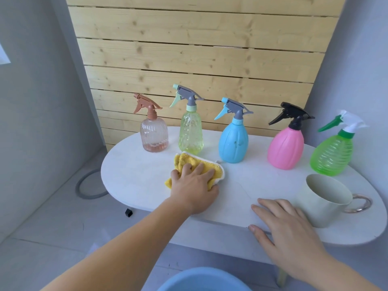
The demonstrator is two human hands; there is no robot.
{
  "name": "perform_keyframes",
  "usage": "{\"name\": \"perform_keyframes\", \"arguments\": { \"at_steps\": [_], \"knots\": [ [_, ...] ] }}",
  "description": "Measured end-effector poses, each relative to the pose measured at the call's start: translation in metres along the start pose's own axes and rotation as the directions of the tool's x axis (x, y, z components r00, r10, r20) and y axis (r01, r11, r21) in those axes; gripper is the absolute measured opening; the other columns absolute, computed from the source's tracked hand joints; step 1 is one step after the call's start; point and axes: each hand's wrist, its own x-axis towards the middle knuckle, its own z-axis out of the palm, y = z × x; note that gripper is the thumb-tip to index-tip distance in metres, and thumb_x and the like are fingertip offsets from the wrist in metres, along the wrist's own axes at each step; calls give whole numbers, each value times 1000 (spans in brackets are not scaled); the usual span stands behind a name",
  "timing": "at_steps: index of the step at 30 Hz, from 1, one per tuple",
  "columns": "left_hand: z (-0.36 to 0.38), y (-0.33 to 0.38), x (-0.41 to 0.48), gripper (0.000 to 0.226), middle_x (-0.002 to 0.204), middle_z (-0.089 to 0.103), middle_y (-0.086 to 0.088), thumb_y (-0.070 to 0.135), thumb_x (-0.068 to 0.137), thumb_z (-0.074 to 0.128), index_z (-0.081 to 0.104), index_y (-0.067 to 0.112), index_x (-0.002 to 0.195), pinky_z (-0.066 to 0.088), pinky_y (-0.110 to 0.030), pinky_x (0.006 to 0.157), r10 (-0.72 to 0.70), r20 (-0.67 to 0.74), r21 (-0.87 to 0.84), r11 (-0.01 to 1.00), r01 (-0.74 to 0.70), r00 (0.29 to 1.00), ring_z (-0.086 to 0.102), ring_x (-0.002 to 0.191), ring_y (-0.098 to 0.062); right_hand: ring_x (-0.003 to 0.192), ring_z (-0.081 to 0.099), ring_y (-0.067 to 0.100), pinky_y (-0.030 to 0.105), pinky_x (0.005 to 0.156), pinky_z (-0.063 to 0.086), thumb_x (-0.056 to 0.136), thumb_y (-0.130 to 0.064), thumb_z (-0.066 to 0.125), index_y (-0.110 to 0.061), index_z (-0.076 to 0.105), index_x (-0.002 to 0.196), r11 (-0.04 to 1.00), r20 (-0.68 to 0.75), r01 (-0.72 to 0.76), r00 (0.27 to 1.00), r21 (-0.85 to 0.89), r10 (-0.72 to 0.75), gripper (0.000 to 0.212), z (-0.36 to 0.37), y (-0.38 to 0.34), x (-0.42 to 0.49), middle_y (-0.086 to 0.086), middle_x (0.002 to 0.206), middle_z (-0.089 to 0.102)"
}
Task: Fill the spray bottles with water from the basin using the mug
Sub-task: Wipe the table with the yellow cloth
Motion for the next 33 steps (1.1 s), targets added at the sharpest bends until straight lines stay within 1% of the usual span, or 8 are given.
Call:
{"name": "perform_keyframes", "arguments": {
  "at_steps": [3, 7, 11, 14, 19, 23, 27, 33],
  "knots": [
    [-2, -20, -16, 53, 166, 32, 11, 58, 102, 32, 40, 42, 152, 24, -47, 113, 19, -28, 30, 999, -18, 999, 26, 149, -23, 106, 60, 23, 38, 75, 54, 86, -54, 44, -25, 71, 112, 1000, 24, -11, 1000, 9, 11, 47, 0, 0, -1, -6, 120, 66],
    [-10, -61, -35, 71, 164, 33, 12, 72, 90, 13, 40, 45, 150, 21, -51, 117, -159, -16, 32, 987, 159, 987, 24, 151, -23, 109, 53, 19, 37, 77, 53, 87, -55, 44, -27, 70, 115, 1000, 41, -22, 999, 7, 21, 47, 0, 2, -4, -8, 124, 65],
    [-18, -78, -41, 56, 170, 26, 11, 59, 105, 35, 35, 41, 158, 18, -46, 125, -159, 50, -53, 986, 161, 986, 19, 158, -24, 108, 58, 20, 37, 77, 54, 86, -56, 44, -28, 68, 115, 998, 75, -41, 996, 44, 38, 47, -4, 2, -3, -9, 122, 65],
    [-27, -56, -41, 42, 157, 49, 5, 37, 109, 39, 51, 31, 149, 43, -37, 104, -129, -3, -70, 989, 128, 992, 50, 139, -29, 109, 58, 21, 36, 79, 53, 86, -56, 44, -29, 66, 115, 996, 106, -55, 993, 76, 47, 46, -7, 0, -3, -9, 121, 64],
    [-22, -1, -35, 38, 117, 71, -10, 32, 108, 41, 59, 37, 141, 46, -37, 85, -173, -58, -312, 939, 147, 983, 63, 107, -38, 110, 55, 22, 38, 80, 50, 86, -57, 42, -28, 64, 114, 992, 160, -66, 986, 110, 48, 45, -11, -1, 0, -9, 122, 61],
    [-10, 38, -10, 29, 89, 64, -7, 31, 107, 42, 63, 24, 87, 43, -37, 72, -284, -77, -616, 767, 179, 956, 64, 97, -39, 110, 53, 24, 39, 82, 48, 88, -57, 40, -28, 62, 115, 991, 188, -57, 982, 120, 33, 46, -11, 1, 0, -8, 122, 59],
    [-1, 72, 5, 33, 105, 69, -14, 38, 107, 42, 66, 17, 99, 52, -45, 91, -241, -69, -609, 778, 150, 968, 60, 109, -39, 111, 48, 25, 40, 83, 44, 89, -58, 36, -28, 58, 117, 990, 224, -43, 975, 133, 12, 46, -10, 3, 1, -9, 121, 55],
    [9, 95, -1, 38, 145, 55, 9, 44, 105, 40, 62, 39, 135, 31, -43, 110, -22, -62, -372, 928, -2, 998, 37, 136, -27, 112, 43, 21, 36, 86, 38, 90, -57, 34, -33, 53, 126, 987, 239, -36, 971, 155, -2, 48, -11, 3, 1, -13, 118, 52]
  ]
}}
